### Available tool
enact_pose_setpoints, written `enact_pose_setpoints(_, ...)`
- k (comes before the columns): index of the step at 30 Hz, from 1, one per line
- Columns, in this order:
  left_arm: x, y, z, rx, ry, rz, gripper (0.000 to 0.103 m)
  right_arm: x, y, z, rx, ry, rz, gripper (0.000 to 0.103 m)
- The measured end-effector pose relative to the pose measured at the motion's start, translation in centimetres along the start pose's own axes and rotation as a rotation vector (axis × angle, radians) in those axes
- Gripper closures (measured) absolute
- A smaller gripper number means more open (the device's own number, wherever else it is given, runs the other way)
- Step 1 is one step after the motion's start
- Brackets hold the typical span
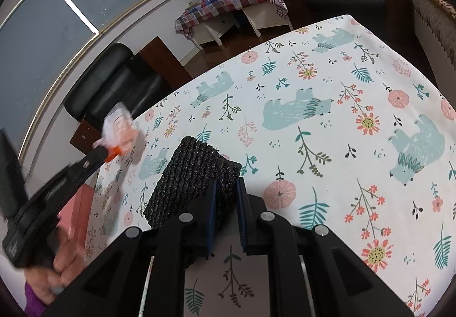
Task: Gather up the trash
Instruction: 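Lower the left tool onto the orange bag and close it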
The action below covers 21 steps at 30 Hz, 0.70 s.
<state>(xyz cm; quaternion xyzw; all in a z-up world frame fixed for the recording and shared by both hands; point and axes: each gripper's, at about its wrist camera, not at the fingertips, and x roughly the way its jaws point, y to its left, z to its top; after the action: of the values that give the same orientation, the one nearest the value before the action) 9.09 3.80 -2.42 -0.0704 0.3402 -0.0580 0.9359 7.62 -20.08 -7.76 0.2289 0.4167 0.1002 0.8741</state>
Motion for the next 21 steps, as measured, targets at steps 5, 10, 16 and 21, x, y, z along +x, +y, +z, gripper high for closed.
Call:
enact_pose_setpoints(5,-2.8,-0.4,-1.8,0.026,0.025,-0.006,0.092,0.1,0.1,0.0,-0.002,0.002,0.006,0.09)
enact_pose_setpoints(10,-5.4,-0.3,-3.3,0.029,0.049,-0.013,0.092,0.2,0.3,0.0,-0.01,0.006,0.011,0.09)
enact_pose_setpoints(16,-7.5,-0.2,-6.0,0.033,0.078,-0.012,0.092,0.0,0.8,-0.2,-0.041,0.007,0.007,0.091)
enact_pose_setpoints(21,-8.8,0.1,-7.7,0.037,0.093,-0.02,0.092,-2.0,1.1,-1.3,-0.067,0.029,0.045,0.091)
